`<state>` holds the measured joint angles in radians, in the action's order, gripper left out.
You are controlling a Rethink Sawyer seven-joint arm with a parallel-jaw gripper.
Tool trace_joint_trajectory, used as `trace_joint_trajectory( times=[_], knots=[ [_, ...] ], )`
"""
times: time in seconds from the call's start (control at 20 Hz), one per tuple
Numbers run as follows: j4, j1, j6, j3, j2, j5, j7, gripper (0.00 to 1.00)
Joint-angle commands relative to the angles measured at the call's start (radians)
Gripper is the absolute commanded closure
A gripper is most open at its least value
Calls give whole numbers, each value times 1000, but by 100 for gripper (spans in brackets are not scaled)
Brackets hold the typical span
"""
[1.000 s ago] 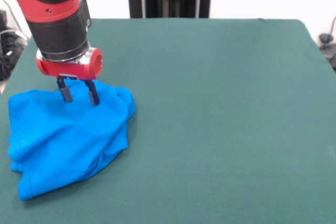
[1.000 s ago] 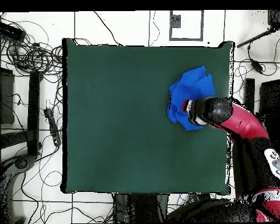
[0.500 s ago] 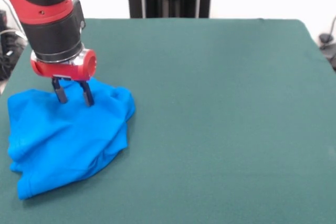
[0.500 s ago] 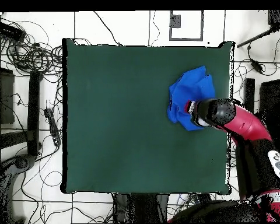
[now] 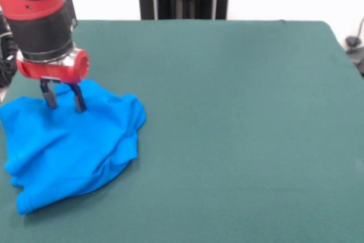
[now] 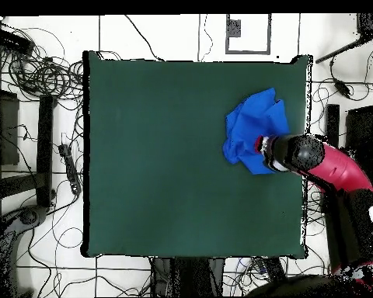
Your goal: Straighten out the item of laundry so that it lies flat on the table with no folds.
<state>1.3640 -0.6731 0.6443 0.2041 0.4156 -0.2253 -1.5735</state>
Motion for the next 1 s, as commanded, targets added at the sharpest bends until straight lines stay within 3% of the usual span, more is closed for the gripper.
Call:
trace_joint_trajectory(
  times=[0.05, 1.0],
  knots=[
    [77, -4, 27, 110, 62, -60, 140, 0],
    [107, -6, 1, 131, 67, -91, 76, 0]
  ],
)
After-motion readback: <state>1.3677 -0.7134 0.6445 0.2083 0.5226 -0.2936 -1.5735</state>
